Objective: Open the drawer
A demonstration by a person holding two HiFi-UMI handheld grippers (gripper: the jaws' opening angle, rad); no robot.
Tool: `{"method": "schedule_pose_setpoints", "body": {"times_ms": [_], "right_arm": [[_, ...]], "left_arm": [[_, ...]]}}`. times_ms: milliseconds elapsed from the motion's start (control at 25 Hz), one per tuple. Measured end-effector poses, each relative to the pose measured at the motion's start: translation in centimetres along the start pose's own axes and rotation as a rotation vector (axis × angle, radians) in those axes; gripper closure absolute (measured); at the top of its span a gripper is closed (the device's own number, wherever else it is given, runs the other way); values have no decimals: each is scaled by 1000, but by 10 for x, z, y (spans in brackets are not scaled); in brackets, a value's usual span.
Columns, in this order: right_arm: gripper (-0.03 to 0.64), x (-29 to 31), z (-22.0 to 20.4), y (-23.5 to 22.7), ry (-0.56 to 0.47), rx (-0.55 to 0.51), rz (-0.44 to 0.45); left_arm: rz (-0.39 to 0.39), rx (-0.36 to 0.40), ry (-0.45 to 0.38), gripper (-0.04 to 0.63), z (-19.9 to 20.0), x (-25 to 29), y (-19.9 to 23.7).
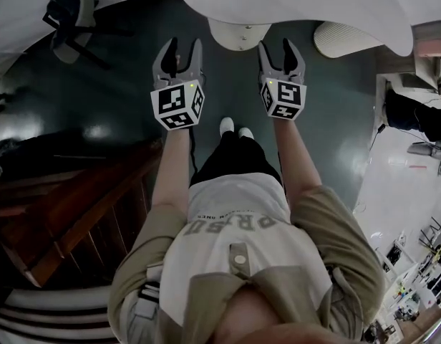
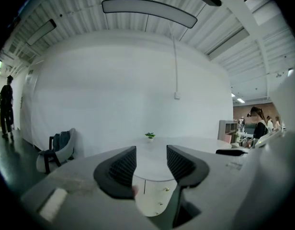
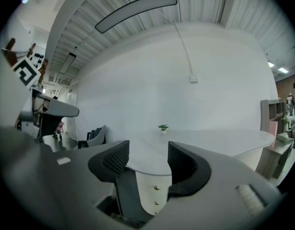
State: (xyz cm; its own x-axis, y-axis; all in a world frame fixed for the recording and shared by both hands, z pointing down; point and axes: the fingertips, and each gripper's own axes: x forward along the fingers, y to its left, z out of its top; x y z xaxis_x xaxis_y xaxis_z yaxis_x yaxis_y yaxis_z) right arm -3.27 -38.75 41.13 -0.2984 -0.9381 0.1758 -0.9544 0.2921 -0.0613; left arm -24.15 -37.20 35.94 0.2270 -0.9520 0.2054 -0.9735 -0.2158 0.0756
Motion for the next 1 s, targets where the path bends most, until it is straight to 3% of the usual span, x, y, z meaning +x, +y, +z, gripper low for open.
{"method": "schedule_pose_setpoints", "body": {"times_ms": [160, 480, 1000], "right_arm": [[362, 20, -33, 0, 9, -14, 11], [370, 66, -110, -15, -8, -55, 32], [373, 157, -245, -39, 38, -66, -7]], "left_arm": [[6, 5, 26, 387, -34, 13, 7], [-9, 44, 2, 385, -104, 56, 1], [-34, 61, 12, 385, -224, 113, 5]]}}
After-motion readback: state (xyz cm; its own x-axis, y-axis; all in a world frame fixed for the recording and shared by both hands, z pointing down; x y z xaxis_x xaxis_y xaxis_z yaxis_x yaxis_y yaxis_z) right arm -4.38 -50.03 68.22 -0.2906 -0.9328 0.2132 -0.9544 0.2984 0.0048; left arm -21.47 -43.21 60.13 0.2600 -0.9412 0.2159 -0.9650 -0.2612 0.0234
